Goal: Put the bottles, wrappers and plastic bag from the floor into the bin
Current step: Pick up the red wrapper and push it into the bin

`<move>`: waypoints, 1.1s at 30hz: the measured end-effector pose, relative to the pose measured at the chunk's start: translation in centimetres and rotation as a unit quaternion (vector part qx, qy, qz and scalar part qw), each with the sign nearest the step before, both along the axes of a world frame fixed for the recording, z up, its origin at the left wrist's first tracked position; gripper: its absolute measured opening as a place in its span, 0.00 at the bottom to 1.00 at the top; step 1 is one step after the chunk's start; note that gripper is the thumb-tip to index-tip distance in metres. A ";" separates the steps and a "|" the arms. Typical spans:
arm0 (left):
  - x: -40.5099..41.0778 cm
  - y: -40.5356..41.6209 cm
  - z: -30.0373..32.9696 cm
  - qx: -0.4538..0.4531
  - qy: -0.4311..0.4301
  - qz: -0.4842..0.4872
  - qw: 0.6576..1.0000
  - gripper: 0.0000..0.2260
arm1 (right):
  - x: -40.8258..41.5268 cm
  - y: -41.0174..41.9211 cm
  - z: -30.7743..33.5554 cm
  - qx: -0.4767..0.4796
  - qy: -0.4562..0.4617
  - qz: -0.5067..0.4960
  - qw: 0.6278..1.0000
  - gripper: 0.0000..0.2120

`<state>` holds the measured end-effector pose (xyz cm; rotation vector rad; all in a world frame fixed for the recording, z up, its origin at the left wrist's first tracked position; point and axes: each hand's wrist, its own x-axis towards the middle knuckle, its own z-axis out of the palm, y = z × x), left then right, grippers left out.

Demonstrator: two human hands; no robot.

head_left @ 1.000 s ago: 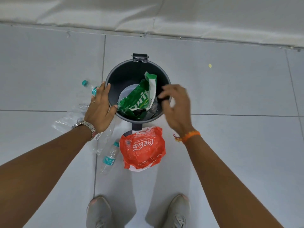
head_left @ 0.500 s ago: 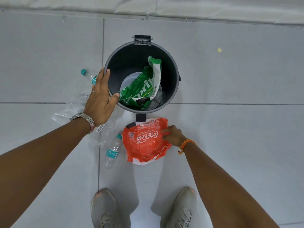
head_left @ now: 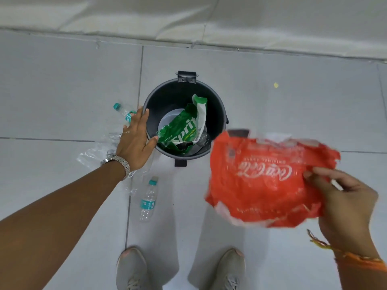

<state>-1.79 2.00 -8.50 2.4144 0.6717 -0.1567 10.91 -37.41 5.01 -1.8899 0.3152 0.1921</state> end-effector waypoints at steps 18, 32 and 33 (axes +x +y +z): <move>-0.2 0.1 0.0 -0.041 -0.015 0.027 0.999 0.35 | 0.8 20.3 -10.7 -0.536 -0.176 0.507 0.652 0.20; -0.8 0.4 -0.3 -0.034 -0.013 0.027 0.999 0.35 | 6.7 16.1 -8.0 -0.431 -0.142 0.514 0.728 0.40; -0.9 0.3 -0.3 -0.031 -0.014 0.027 0.999 0.34 | 6.2 15.4 -8.9 -0.441 -0.152 0.524 0.713 0.43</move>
